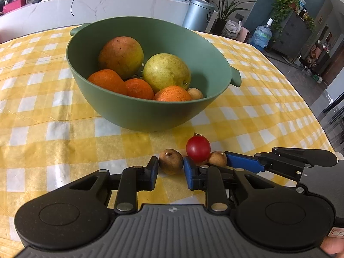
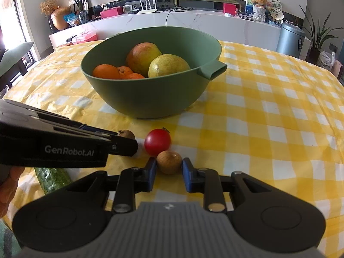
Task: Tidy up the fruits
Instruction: 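Grasp a longan with the right gripper while the left gripper grasps another longan, then carry both longans with both grippers into the green colander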
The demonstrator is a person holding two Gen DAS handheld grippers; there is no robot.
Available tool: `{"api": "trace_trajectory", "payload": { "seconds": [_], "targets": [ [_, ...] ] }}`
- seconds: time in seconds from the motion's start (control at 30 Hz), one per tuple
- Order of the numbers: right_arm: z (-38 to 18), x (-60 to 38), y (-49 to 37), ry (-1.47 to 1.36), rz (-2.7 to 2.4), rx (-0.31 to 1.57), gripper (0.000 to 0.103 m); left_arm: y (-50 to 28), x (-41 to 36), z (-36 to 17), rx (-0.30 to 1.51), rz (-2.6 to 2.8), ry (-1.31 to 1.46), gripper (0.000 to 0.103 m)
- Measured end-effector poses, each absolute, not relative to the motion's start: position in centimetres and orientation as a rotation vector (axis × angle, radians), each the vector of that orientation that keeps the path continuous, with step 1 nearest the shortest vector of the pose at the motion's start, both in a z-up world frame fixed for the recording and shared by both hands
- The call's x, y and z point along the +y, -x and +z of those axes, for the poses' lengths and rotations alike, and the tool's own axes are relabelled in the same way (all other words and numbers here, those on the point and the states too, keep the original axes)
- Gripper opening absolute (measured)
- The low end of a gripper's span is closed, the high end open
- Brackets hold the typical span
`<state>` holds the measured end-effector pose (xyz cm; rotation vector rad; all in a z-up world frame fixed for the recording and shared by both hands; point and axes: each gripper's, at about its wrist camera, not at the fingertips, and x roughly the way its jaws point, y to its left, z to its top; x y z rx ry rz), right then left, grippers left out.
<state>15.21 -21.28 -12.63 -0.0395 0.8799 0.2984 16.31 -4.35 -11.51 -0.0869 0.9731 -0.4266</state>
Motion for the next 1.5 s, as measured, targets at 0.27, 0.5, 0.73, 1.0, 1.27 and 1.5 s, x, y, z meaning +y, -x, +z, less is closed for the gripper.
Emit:
{"api": "trace_trajectory", "payload": {
  "seconds": [0.27, 0.5, 0.73, 1.0, 1.27, 1.5],
  "targets": [
    [-12.4, -21.4, -15.0, 0.047, 0.291, 0.869, 0.022, -15.5, -4.2, -10.1, 0.952, -0.411, 0.090, 0.028],
    [-11.5, -21.3, -14.3, 0.058, 0.274, 0.827, 0.023, -14.1, -3.7, -7.6, 0.908, -0.413, 0.089, 0.028],
    [-9.9, -21.4, -13.1, 0.052, 0.268, 0.762, 0.023, -13.2, -3.6, -5.3, 0.850, -0.412, 0.079, 0.028],
    [-7.5, -21.6, -12.5, 0.052, 0.271, 0.704, 0.022, -13.5, -3.4, -3.8, 0.817, -0.399, 0.079, 0.028],
    [-5.4, -21.1, -13.7, 0.084, 0.294, 0.655, 0.022, -14.7, -3.3, -2.8, 0.791, -0.387, 0.080, 0.028],
    [-4.3, -19.9, -15.9, 0.131, 0.322, 0.627, 0.022, -16.7, -2.9, -2.2, 0.778, -0.372, 0.080, 0.028]
  ]
}}
